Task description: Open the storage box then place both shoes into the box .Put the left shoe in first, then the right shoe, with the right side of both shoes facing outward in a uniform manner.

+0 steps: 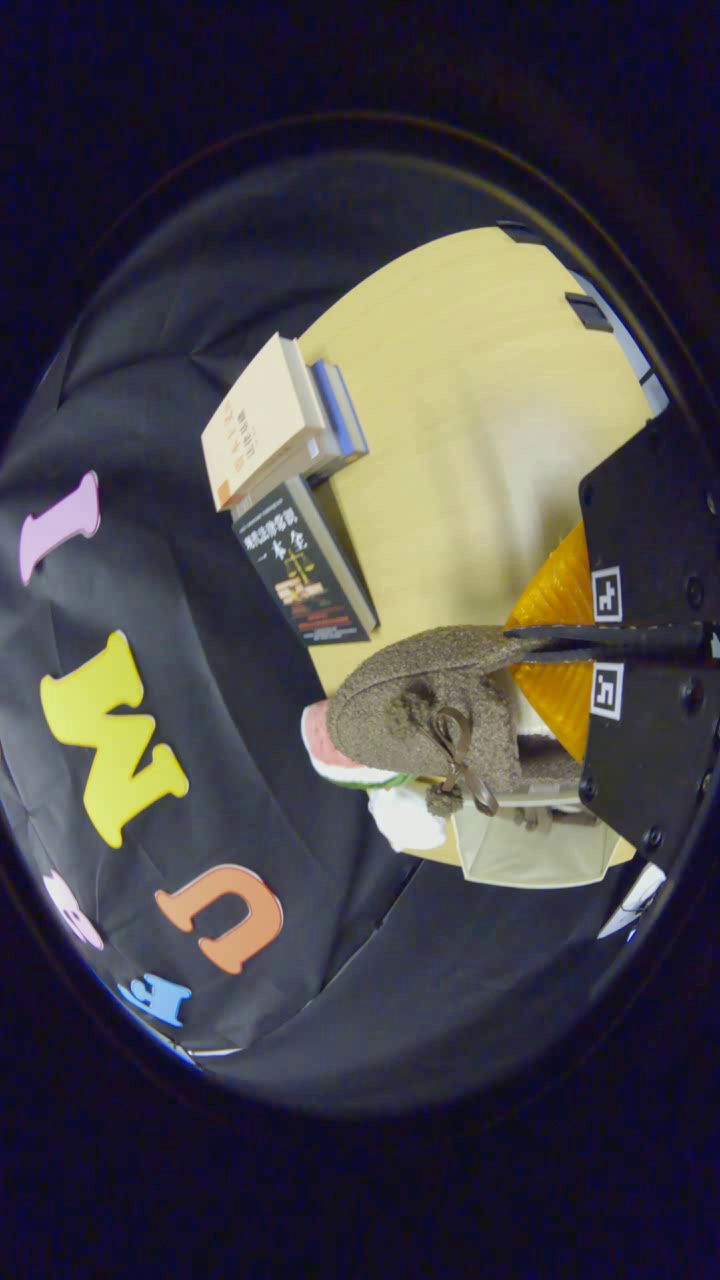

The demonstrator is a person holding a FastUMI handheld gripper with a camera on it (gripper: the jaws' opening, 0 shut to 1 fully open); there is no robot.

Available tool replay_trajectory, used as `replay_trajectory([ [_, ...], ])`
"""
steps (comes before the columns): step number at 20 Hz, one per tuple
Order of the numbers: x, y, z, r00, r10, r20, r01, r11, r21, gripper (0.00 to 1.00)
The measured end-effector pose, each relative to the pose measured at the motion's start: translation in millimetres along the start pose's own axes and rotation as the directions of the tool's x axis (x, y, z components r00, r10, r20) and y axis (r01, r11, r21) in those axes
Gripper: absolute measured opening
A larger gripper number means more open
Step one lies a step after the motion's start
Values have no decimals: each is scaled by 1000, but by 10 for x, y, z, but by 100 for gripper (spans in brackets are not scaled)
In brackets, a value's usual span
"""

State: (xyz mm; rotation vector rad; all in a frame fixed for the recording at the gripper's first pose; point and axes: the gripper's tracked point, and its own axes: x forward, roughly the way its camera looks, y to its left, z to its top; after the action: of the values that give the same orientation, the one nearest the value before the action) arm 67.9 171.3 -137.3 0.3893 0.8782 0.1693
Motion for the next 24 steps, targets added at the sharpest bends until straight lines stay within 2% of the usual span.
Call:
replay_trajectory([
  [5,234,1099,-245,999,54,-7,-54,997,-49,0],
  [9,504,1615,-603,998,58,-33,-60,997,-52,0],
  [16,906,1615,-1151,993,-77,-91,66,992,-109,0],
  [20,1059,1492,-1412,979,-180,-97,161,971,-178,0],
  [24,1200,1448,-1539,966,-238,-101,212,953,-219,0],
])
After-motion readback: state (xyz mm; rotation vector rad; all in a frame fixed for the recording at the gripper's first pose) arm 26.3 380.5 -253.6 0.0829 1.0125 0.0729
